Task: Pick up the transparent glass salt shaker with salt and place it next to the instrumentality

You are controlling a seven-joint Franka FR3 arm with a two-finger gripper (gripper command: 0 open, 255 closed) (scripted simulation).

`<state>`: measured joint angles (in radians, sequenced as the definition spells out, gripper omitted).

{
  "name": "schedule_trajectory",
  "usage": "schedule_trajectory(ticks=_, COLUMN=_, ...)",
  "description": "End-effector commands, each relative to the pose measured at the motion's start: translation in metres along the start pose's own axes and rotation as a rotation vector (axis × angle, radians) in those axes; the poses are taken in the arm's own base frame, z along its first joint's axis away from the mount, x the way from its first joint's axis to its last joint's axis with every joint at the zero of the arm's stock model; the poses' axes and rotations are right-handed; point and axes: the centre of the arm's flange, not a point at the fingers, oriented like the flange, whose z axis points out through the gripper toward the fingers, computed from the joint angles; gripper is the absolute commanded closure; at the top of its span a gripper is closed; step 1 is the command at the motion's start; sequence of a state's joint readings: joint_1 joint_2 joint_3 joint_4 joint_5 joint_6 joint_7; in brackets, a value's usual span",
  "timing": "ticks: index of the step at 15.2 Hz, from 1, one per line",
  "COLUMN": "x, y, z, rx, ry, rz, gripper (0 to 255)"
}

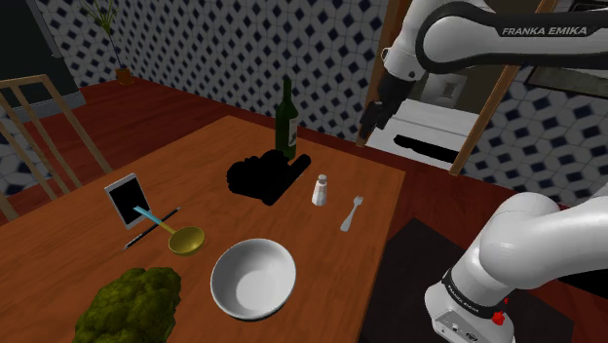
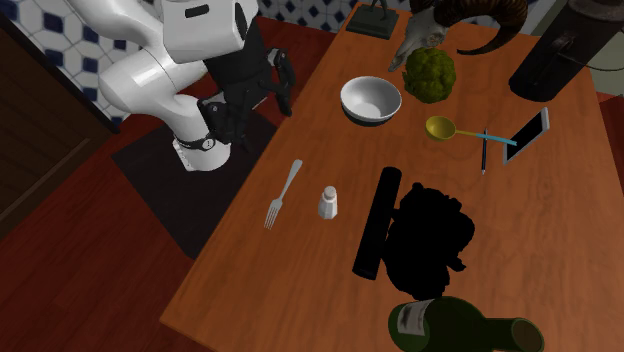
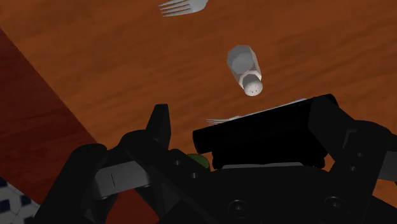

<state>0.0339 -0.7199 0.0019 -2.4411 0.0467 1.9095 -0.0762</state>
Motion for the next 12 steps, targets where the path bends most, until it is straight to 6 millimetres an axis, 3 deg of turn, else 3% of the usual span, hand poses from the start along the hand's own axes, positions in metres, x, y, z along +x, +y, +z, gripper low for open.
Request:
schedule_trajectory(ticks=1, x=0.006, y=-0.003, z=0.024, rx=0.006, ry=0.009, rz=0.008, gripper=0)
schedule_trajectory(ticks=12, x=0.038, y=-0.036, z=0.159, rx=0.039, ry=0.046, rz=0.045, gripper=0)
